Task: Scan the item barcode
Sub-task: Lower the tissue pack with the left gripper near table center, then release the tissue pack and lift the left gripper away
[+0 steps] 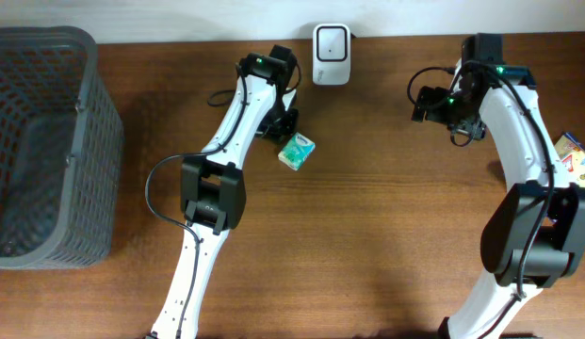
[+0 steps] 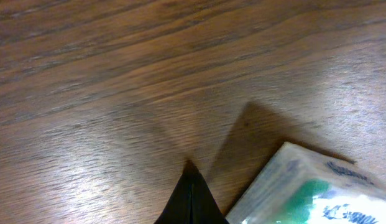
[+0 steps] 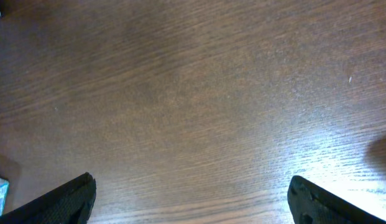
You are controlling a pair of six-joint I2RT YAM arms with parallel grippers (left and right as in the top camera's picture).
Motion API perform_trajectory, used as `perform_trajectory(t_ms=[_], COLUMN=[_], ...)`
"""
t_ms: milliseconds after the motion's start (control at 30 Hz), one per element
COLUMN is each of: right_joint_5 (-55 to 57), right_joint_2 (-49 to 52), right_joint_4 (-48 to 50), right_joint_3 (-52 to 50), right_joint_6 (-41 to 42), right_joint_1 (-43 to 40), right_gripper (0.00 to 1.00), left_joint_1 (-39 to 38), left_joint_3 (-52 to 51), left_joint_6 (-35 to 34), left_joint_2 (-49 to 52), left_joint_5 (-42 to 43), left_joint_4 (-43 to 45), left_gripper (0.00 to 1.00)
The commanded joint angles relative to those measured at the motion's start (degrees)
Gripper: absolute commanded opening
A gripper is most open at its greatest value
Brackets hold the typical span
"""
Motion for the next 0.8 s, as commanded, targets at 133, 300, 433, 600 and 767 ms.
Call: perform_trajectory(t_ms=[133, 300, 433, 600, 767], right_joint_5=[0.94, 0.94, 0.94, 0.94, 0.94], right_joint_2=[0.33, 0.33, 0.33, 0.33, 0.33], right_joint_4=[-0.09, -0.09, -0.09, -0.09, -0.11], right_joint_3=[-0.13, -0.13, -0.13, -0.13, -0.13], right_joint_6=[0.2, 0.22, 0.22, 0.22, 0.22], right_joint_1=[0.26, 0.26, 0.26, 0.26, 0.26], right_gripper=[0.99, 0.99, 0.99, 0.99, 0.99], left_joint_1=[0.15, 0.92, 0.92, -0.02, -1.14], left_joint_3=[-0.37, 6.25, 11.17, 7.89, -1.01], left_joint_6=[-0.61, -0.61, -0.59, -0.57, -0.59], left_joint_2=[2.25, -1.05, -3.1, -2.8, -2.8], left_joint_5=[-2.73, -1.64, 3.43, 7.21, 6.95], left_joint_4=[-0.48, -4.37, -6.6, -6.78, -4.61], left_gripper=[0.0, 0.0, 0.0, 0.0, 0.0])
